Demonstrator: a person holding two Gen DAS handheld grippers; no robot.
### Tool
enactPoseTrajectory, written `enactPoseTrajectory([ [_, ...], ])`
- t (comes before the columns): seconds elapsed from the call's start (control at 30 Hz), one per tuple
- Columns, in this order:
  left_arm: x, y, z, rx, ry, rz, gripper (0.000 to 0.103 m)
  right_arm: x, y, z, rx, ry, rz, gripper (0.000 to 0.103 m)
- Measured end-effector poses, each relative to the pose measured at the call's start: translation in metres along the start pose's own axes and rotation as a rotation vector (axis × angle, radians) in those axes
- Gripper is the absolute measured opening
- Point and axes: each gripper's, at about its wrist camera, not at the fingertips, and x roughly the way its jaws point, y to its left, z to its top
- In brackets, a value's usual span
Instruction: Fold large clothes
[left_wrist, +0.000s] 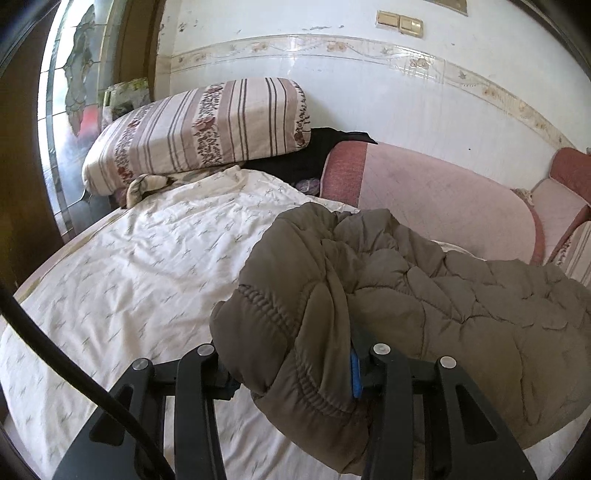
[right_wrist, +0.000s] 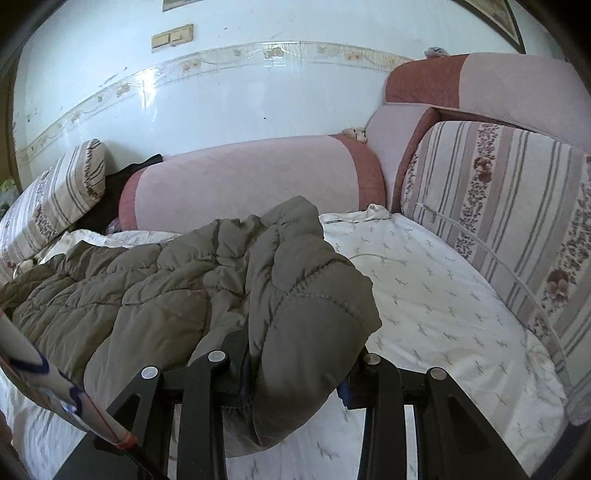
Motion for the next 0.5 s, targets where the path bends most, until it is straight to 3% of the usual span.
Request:
enactPoseTrajectory([
  [0.27, -0.028, 0.029, -0.062, -0.008, 0.104, 0.020, 0.046, -0.024, -0.018, -0.053, 0.068, 0.081, 0.016, 0.038],
  [0.33, -0.025, 0.035, -0.072, -0.024, 0.137, 0.045, 0.060, -0.015, -0.028, -0.065, 0.134, 0.138, 0.036, 0.041],
  [0.4, -0.017, 0.045, -0.082, -0.047, 0.172, 0.116, 0.082, 0.002, -0.040, -0.076, 0.197, 0.218, 0.053, 0.054],
  [0.43, -0.014, 0.050, -0.084, -0.054, 0.183, 0.137, 0.085, 0.011, -0.048, -0.082, 0.240, 0.266, 0.063, 0.057],
  [0.5, -0.012, 0.065, -0.083, -0.114, 0.215, 0.103, 0.091, 0.020, -0.076, -0.092, 0.422, 0.327, 0.146, 0.064],
])
